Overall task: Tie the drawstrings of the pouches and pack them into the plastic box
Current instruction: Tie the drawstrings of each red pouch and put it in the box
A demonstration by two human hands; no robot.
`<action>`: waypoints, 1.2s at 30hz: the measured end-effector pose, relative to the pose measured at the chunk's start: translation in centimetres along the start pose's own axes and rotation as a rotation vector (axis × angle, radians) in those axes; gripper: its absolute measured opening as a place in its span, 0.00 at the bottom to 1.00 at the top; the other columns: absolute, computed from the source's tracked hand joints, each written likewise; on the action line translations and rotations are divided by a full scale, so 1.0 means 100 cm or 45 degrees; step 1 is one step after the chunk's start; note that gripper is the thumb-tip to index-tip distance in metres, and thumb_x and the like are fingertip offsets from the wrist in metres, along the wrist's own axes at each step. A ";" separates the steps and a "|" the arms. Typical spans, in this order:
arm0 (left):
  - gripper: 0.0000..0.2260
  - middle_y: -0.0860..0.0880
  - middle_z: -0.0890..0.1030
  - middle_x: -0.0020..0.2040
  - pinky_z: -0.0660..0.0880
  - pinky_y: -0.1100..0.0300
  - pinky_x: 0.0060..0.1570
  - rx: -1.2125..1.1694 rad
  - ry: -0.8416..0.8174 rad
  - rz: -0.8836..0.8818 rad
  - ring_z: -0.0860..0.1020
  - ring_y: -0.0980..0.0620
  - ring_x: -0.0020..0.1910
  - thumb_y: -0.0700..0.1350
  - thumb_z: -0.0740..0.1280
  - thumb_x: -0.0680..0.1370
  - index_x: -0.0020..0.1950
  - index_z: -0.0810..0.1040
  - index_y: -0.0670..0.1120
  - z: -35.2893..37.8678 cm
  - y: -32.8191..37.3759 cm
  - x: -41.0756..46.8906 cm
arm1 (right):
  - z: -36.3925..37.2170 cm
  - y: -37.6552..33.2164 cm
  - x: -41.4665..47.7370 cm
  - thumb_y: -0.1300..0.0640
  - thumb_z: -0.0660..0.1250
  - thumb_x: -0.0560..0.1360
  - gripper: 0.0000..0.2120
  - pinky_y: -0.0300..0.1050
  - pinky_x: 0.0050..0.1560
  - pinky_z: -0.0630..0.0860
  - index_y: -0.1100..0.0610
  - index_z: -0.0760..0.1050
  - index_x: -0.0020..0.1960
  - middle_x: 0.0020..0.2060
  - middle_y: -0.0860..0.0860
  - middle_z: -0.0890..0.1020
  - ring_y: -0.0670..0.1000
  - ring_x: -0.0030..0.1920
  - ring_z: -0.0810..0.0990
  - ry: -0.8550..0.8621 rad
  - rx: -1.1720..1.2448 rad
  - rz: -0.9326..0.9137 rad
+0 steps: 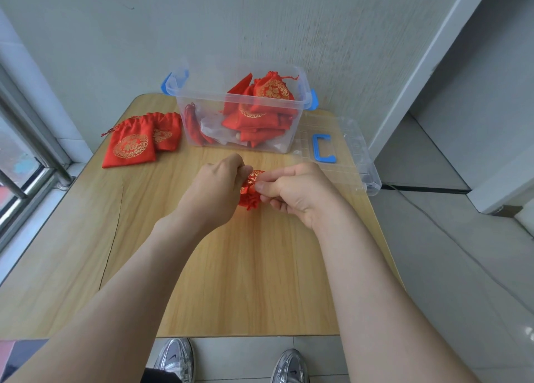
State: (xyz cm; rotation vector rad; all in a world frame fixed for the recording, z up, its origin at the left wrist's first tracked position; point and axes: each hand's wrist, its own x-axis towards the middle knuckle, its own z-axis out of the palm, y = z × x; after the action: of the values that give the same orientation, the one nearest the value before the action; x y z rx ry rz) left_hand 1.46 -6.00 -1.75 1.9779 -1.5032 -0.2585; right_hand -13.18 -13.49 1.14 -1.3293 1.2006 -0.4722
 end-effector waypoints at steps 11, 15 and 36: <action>0.18 0.50 0.77 0.34 0.76 0.46 0.40 0.140 -0.100 -0.022 0.76 0.44 0.38 0.51 0.60 0.88 0.39 0.73 0.50 -0.008 -0.007 0.000 | 0.003 0.001 -0.002 0.62 0.80 0.66 0.10 0.42 0.47 0.80 0.50 0.88 0.44 0.45 0.52 0.87 0.51 0.49 0.86 0.030 -0.506 -0.184; 0.18 0.48 0.79 0.35 0.78 0.41 0.41 0.207 -0.115 -0.056 0.78 0.41 0.37 0.52 0.58 0.88 0.40 0.74 0.48 -0.006 -0.008 -0.002 | 0.005 0.004 -0.004 0.58 0.80 0.66 0.07 0.39 0.41 0.75 0.48 0.88 0.41 0.46 0.50 0.87 0.49 0.48 0.85 0.062 -0.583 -0.202; 0.13 0.52 0.86 0.52 0.78 0.52 0.39 0.274 -0.052 -0.153 0.80 0.48 0.44 0.36 0.64 0.82 0.60 0.81 0.52 -0.001 -0.018 0.002 | 0.010 0.011 -0.003 0.47 0.75 0.71 0.07 0.50 0.50 0.82 0.50 0.83 0.44 0.47 0.50 0.81 0.54 0.51 0.81 0.156 -1.190 -0.403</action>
State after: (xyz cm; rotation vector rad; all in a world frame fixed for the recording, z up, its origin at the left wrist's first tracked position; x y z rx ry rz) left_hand 3.03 -5.90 -2.70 2.2490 -1.4928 -0.1955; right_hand -12.79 -12.49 0.03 -2.3364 1.3766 -0.1995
